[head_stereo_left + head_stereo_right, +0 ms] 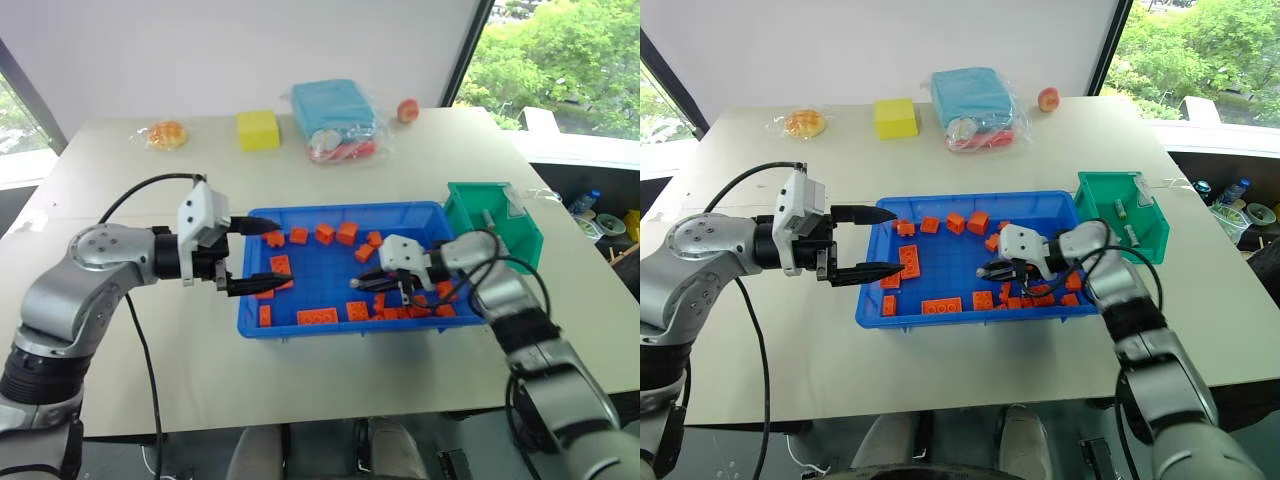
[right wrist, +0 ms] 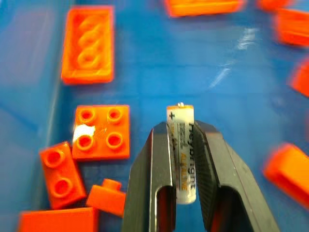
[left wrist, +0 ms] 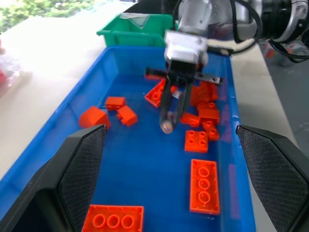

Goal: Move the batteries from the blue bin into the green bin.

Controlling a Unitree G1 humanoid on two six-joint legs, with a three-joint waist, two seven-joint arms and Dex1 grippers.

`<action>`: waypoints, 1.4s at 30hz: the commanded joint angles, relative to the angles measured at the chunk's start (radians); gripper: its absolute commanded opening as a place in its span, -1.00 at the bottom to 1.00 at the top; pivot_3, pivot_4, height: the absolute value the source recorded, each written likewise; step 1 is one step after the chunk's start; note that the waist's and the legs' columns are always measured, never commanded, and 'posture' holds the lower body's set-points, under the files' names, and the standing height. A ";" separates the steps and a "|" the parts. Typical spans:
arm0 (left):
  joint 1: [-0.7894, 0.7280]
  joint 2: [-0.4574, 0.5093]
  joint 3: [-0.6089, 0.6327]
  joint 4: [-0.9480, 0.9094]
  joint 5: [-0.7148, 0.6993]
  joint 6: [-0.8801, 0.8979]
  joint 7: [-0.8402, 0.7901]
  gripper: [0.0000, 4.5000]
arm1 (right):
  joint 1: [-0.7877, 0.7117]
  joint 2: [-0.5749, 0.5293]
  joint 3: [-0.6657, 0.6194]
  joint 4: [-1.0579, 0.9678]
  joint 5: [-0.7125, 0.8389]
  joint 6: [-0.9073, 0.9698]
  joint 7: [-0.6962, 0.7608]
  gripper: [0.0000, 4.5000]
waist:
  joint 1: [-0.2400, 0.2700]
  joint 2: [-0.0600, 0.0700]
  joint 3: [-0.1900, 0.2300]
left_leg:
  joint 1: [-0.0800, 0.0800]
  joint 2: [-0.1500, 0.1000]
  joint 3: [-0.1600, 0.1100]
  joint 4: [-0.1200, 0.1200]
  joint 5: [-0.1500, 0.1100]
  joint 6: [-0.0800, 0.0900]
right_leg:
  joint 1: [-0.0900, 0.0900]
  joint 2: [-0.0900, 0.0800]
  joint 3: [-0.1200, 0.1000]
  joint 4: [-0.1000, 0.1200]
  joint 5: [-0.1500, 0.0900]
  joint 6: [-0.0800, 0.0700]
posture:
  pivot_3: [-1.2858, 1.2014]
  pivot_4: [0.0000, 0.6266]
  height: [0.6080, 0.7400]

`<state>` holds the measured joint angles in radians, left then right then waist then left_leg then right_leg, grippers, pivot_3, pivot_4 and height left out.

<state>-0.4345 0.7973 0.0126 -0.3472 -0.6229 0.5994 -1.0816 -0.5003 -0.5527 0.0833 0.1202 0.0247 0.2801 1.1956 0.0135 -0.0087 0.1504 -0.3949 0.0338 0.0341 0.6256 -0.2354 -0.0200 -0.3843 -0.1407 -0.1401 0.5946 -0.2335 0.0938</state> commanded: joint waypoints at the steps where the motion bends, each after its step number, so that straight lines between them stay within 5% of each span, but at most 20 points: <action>1: -0.016 -0.018 -0.018 0.013 0.004 -0.030 -0.028 1.00 | 0.029 0.017 -0.259 -0.235 0.051 0.334 -0.296 -0.99 | 0.002 0.000 0.000 | 0.000 0.000 0.000 0.000 0.000 0.000 | -0.003 0.000 0.000 0.000 0.000 0.000 | 0.03 -0.52 0.45; 5: -0.040 -0.039 -0.047 0.044 0.019 -0.049 -0.053 1.00 | -0.003 0.016 -0.419 -0.315 0.084 0.549 -0.486 -0.99 | 0.002 -0.001 -0.001 | -0.004 0.000 0.000 0.002 0.000 0.000 | -0.006 0.000 0.000 -0.001 0.000 -0.001 | 0.03 -0.52 0.45; 11: -0.081 -0.068 -0.070 0.087 0.039 -0.070 -0.072 1.00 | -0.015 -0.066 -0.464 -0.248 0.070 0.607 -0.615 -0.99 | -0.001 -0.001 -0.001 | -0.008 0.000 0.000 0.001 0.000 0.001 | -0.006 0.000 0.000 -0.001 0.000 -0.001 | 0.03 -0.52 0.45; 17: -0.092 -0.084 -0.077 0.103 0.055 -0.084 -0.080 1.00 | -0.001 -0.125 -0.386 -0.241 0.077 0.568 -0.627 0.30 | -0.002 -0.001 -0.001 | -0.010 0.000 0.000 0.002 0.000 0.001 | -0.008 0.001 0.000 0.000 0.000 0.000 | 0.03 -0.52 0.45; 24: -0.065 -0.087 -0.062 0.077 0.053 -0.082 -0.061 1.00 | 0.041 -0.163 -0.325 -0.395 0.253 0.597 -0.451 0.30 | -0.001 -0.002 -0.001 | -0.011 0.000 -0.001 0.002 0.000 0.001 | -0.007 0.001 0.000 -0.001 -0.001 0.001 | 0.03 -0.52 0.45; 29: -0.045 -0.083 -0.057 0.050 0.047 -0.074 -0.047 1.00 | 0.079 -0.188 -0.188 -0.407 0.274 0.592 -0.388 0.98 | 0.001 -0.003 -0.002 | -0.011 0.001 -0.002 0.003 0.000 0.001 | -0.007 0.002 0.000 -0.001 -0.001 0.001 | 0.03 -0.52 0.45; 33: -0.033 -0.071 -0.050 0.028 0.041 -0.065 -0.041 1.00 | 0.107 -0.234 -0.025 -0.347 0.201 0.469 -0.329 0.98 | 0.000 -0.003 -0.002 | -0.012 0.000 -0.003 0.003 0.000 0.002 | -0.008 0.002 0.000 -0.002 -0.001 0.001 | 0.03 -0.52 0.45; 42: -0.025 -0.053 -0.036 -0.001 0.030 -0.049 -0.018 1.00 | 0.041 -0.200 0.075 -0.166 0.151 0.375 -0.310 0.98 | 0.000 -0.003 -0.002 | -0.012 0.000 -0.003 0.004 0.000 0.002 | -0.008 0.002 0.000 -0.002 -0.001 0.001 | 0.03 -0.52 0.45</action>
<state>-0.4617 0.7341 -0.0577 -0.3132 -0.5790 0.5478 -1.1063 -0.4413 -0.7585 0.1605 -0.0561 0.1884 0.6828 0.8851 0.0139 -0.0119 0.1485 -0.4068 0.0341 0.0316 0.6293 -0.2356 -0.0182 -0.3920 -0.1385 -0.1404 0.5928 -0.2345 0.0946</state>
